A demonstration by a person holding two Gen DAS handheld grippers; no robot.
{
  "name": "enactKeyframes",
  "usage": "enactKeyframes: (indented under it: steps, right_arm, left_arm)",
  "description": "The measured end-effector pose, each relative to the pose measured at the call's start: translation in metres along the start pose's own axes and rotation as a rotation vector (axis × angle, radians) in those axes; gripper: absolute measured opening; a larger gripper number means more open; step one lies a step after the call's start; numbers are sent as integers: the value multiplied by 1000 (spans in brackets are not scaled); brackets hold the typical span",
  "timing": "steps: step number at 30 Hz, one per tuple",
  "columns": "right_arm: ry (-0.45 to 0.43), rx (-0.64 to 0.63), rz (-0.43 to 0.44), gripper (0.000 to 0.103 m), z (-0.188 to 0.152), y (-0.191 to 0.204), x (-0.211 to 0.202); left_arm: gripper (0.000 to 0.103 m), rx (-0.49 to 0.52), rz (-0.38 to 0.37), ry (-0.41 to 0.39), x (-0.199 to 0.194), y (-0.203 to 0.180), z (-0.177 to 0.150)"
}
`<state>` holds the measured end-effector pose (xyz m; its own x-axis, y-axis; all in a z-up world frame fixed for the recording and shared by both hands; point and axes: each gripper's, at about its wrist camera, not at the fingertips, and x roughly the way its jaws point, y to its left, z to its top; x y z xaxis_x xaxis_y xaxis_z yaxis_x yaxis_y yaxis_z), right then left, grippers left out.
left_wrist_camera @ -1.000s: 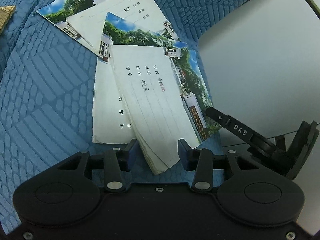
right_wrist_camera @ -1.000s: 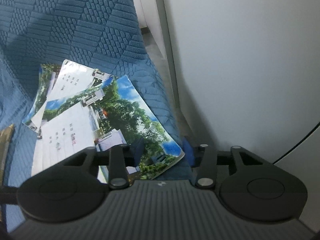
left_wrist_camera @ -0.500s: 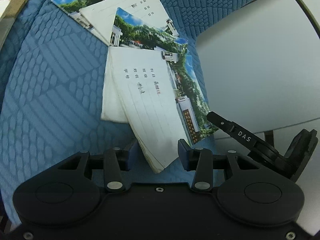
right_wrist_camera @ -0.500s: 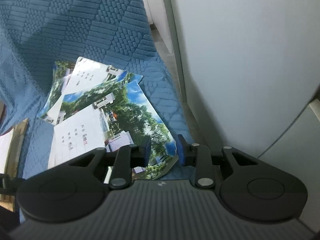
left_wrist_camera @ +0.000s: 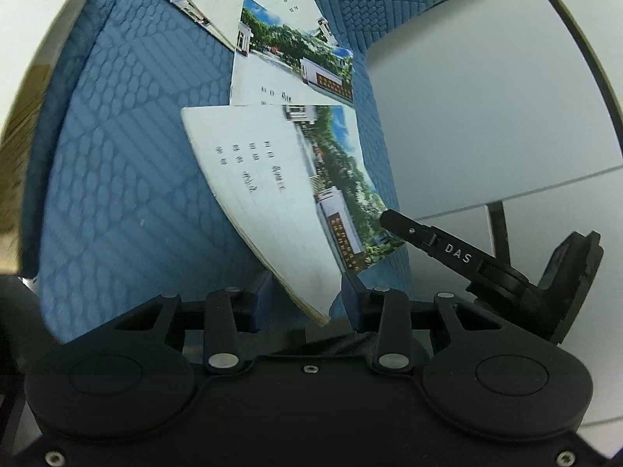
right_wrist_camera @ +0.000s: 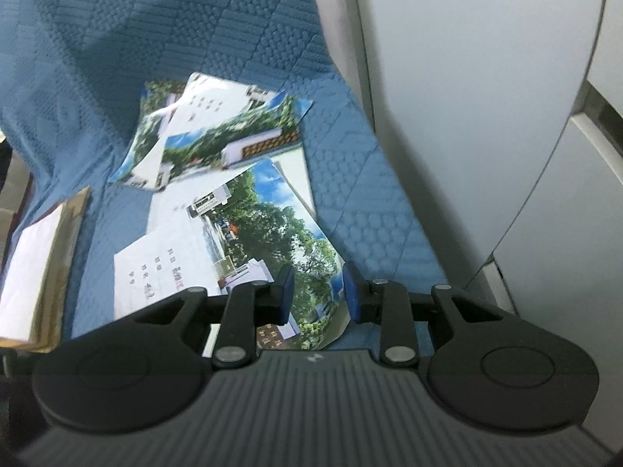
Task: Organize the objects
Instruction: 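Grasp the photo-covered booklet's edge with the left gripper while the right gripper grasps it too, then lift the photo-covered booklet upright with both grippers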
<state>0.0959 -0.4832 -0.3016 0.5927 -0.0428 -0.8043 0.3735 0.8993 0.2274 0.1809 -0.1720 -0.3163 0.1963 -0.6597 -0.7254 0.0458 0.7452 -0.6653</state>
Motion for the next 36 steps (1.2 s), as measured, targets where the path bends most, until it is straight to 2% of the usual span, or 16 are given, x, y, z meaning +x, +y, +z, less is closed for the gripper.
enactKeyframes:
  steps: [11,15,18,20,21,22,25,27,32,36]
  right_arm:
    - [29,-30,1,30,-33,26,-20]
    - [35,-14,-44,32,-38,23,-19]
    - [30,44,-66,33,-39,18,-26]
    - [33,94,-65,47,-40,15,-33]
    - [30,123,-58,58,-43,14,-37]
    - [21,154,-51,62,-45,15,-42]
    - [13,248,-35,62,-56,21,-54]
    - [33,311,8,61,-67,28,-58]
    - [112,480,94,62,-98,47,-55]
    - [166,553,140,63,-119,67,-42]
  left_arm:
    - [36,42,-13,17,-30,5,-48]
    - [37,71,-8,17,-31,6,-60]
    - [43,91,7,-4,-38,7,-59]
    - [48,85,7,-36,-47,11,-57]
    - [50,81,8,-49,-51,14,-56]
    - [50,76,11,-66,-55,17,-53]
    - [53,55,20,-105,-66,25,-47]
    - [53,30,14,-119,-71,31,-41]
    - [53,-20,5,-144,-77,44,-33]
    - [53,-57,-26,-142,-78,54,-31]
